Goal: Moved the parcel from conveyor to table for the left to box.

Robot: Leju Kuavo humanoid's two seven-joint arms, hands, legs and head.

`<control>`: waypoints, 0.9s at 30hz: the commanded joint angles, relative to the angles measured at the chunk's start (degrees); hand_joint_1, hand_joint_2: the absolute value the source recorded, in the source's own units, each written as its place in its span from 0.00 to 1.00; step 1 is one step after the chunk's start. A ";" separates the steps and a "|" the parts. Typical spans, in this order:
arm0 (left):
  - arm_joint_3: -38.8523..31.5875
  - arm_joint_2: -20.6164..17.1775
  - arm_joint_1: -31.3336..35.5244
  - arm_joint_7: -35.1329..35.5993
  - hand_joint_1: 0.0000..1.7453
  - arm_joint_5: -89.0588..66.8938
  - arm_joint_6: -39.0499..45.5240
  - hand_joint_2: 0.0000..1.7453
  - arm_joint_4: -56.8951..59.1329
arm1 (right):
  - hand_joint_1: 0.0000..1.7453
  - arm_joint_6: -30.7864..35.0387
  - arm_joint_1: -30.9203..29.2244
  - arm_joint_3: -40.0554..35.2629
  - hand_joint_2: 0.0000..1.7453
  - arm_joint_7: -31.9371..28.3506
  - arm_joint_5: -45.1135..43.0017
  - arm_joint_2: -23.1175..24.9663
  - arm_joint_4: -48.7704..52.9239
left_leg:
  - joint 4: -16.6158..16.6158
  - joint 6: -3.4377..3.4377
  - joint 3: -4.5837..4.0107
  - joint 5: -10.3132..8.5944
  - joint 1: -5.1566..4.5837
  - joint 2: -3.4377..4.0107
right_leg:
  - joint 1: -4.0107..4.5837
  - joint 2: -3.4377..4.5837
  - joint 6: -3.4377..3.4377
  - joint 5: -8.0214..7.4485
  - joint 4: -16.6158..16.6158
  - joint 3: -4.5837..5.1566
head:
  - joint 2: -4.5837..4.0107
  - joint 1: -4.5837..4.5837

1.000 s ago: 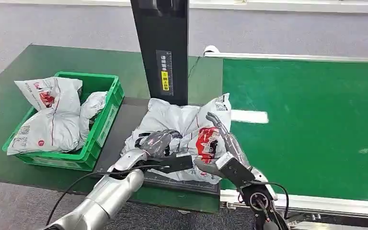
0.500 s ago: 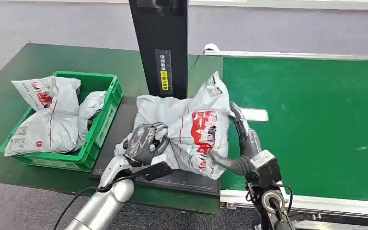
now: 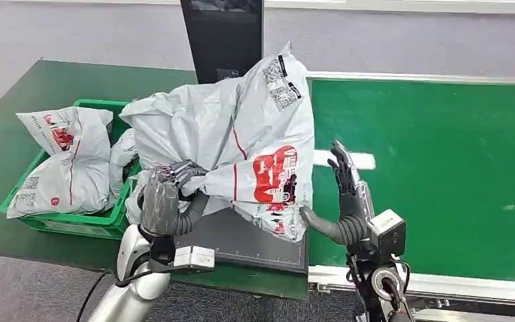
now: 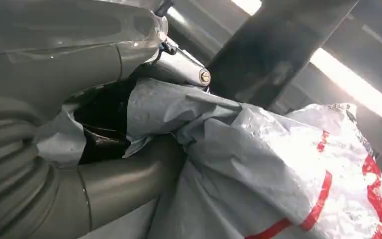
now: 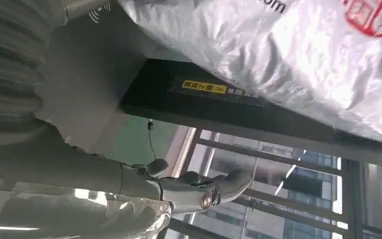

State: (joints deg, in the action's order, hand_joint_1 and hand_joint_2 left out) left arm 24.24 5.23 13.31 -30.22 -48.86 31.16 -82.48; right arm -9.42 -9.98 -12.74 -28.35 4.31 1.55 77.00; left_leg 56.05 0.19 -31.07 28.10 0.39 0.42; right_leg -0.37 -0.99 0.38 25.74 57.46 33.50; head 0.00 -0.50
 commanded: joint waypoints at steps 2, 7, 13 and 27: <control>-7.57 -3.83 1.09 15.16 1.00 -18.33 4.53 1.00 -4.29 | 0.00 0.12 3.43 1.56 1.00 0.56 1.11 1.55 2.03 | -0.11 0.05 0.08 0.00 0.03 0.03 | 0.02 0.14 -0.05 -0.01 -0.07 -0.03 | 0.00 0.02; -7.46 -3.53 1.13 14.52 1.00 -17.77 5.06 1.00 -3.28 | 0.00 0.05 3.27 1.77 1.00 0.61 1.27 1.64 1.91 | -0.03 0.01 -0.01 -0.02 0.01 -0.01 | 0.01 0.05 -0.02 -0.01 -0.02 0.04 | 0.00 -0.02; -22.03 -5.05 2.49 28.16 1.00 -22.97 2.26 1.00 4.45 | 0.00 -0.90 6.50 5.23 1.00 1.77 4.25 3.25 5.32 | -0.08 0.04 0.08 -0.02 -0.01 0.07 | -0.01 0.10 -0.03 0.00 -0.02 -0.01 | 0.00 -0.02; -35.71 -6.56 5.53 32.60 1.00 -18.46 -4.95 1.00 12.10 | 0.00 -1.55 10.33 6.05 1.00 2.87 8.22 3.21 9.60 | -0.07 0.03 0.02 -0.02 0.02 0.13 | 0.03 0.12 -0.04 0.00 -0.03 0.05 | 0.00 0.00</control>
State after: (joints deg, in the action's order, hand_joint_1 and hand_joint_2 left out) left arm -5.57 0.22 15.19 1.33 -67.23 28.62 -78.01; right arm -10.67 -0.07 -7.93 -26.12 12.24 4.37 85.88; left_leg 56.03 0.20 -31.11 28.11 0.40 0.60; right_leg -0.35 -0.91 0.35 25.76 57.47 33.60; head 0.00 -0.50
